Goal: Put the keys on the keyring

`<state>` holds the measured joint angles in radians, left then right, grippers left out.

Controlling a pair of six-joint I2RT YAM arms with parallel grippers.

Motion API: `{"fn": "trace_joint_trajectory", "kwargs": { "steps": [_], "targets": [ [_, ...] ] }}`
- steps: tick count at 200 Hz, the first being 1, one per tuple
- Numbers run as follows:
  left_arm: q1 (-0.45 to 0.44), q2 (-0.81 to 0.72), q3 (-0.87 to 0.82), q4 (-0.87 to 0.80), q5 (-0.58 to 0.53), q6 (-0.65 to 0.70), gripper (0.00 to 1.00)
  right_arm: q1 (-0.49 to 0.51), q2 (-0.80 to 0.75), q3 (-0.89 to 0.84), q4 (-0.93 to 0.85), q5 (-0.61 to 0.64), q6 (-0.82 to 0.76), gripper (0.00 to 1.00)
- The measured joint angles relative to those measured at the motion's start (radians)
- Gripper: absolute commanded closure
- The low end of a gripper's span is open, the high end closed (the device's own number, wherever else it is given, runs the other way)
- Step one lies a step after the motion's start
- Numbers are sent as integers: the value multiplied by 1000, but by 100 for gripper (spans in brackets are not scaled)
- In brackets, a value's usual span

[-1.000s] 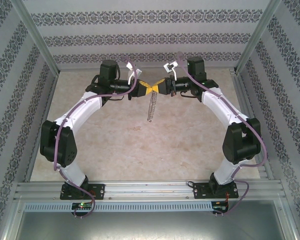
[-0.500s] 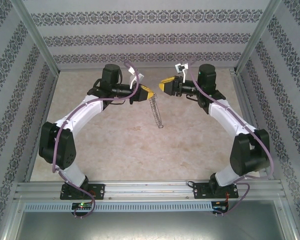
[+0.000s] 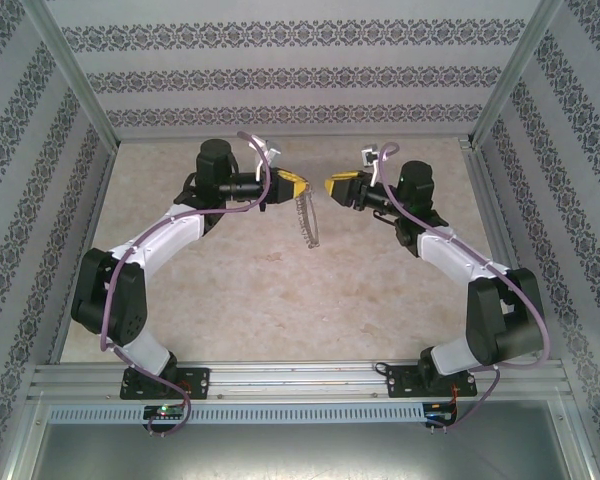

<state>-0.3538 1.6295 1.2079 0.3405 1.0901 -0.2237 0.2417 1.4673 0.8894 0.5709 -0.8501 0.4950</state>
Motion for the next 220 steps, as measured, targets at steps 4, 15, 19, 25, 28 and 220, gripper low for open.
{"fn": "trace_joint_trajectory", "kwargs": {
  "steps": [4, 15, 19, 25, 28, 220],
  "targets": [
    [0, 0, 0, 8, 0, -5, 100, 6, 0, 0, 4, 2, 0, 56],
    [0, 0, 0, 24, 0, -16, 100, 25, 0, -1, 11, 0, -2, 56],
    [0, 0, 0, 29, 0, -19, 100, 32, 0, -1, 12, 0, -3, 56],
    [0, 0, 0, 36, 0, -23, 100, 43, 0, -1, 12, -1, -4, 56],
    [0, 0, 0, 40, 0, -25, 100, 48, 0, -1, 11, -2, -5, 56],
    [0, -4, 0, 65, 0, -49, 100, 114, -85, -83, -10, -3, -83, 53]
  ]
}}
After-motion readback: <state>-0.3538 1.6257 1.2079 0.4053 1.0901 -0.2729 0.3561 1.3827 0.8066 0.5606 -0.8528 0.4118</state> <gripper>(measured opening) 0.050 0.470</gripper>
